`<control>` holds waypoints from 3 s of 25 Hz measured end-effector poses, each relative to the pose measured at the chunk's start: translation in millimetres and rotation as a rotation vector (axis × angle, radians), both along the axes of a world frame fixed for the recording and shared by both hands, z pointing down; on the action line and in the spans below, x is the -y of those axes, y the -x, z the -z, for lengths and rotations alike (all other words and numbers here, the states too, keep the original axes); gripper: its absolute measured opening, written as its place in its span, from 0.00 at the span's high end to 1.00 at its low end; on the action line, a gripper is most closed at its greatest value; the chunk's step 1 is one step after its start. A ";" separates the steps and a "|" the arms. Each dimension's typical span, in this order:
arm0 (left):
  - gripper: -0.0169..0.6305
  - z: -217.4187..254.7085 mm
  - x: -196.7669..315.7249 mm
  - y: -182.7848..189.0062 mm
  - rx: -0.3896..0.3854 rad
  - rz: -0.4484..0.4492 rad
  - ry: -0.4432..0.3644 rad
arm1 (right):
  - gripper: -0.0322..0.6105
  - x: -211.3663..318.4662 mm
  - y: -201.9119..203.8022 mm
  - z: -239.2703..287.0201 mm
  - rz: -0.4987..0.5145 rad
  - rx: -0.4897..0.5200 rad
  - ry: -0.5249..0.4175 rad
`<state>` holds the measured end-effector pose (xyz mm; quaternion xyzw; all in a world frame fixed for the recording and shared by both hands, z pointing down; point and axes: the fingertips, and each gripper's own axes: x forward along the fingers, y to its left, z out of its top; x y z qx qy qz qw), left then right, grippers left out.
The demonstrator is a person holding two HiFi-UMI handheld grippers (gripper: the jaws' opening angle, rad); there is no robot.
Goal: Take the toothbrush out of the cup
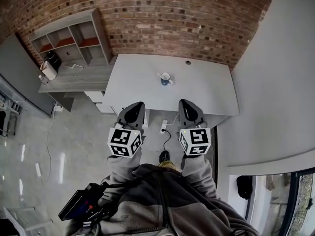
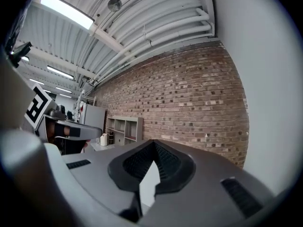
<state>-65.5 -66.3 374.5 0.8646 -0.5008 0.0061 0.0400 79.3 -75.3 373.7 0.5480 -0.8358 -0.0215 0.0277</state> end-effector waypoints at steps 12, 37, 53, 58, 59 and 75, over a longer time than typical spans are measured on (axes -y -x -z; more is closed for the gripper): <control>0.97 -1.2 117.1 -47.7 -0.015 0.038 0.014 | 0.95 104.3 -52.1 -6.6 -0.001 0.006 0.023; 0.97 -59.8 221.8 -36.8 -0.021 0.077 0.192 | 0.95 210.5 -35.6 -61.3 0.057 -0.017 0.194; 0.97 -198.1 271.1 -16.1 0.024 0.046 0.485 | 0.95 276.0 18.0 -195.9 0.188 -0.190 0.434; 0.97 -229.7 280.0 -6.7 0.030 0.068 0.551 | 0.95 297.6 22.6 -228.2 0.226 -0.226 0.485; 0.97 -236.7 281.6 -4.9 0.032 0.072 0.564 | 0.95 302.1 23.1 -234.3 0.232 -0.228 0.491; 0.97 -314.3 294.9 22.6 0.024 0.105 0.702 | 0.94 368.0 34.9 -324.6 0.319 -0.352 0.583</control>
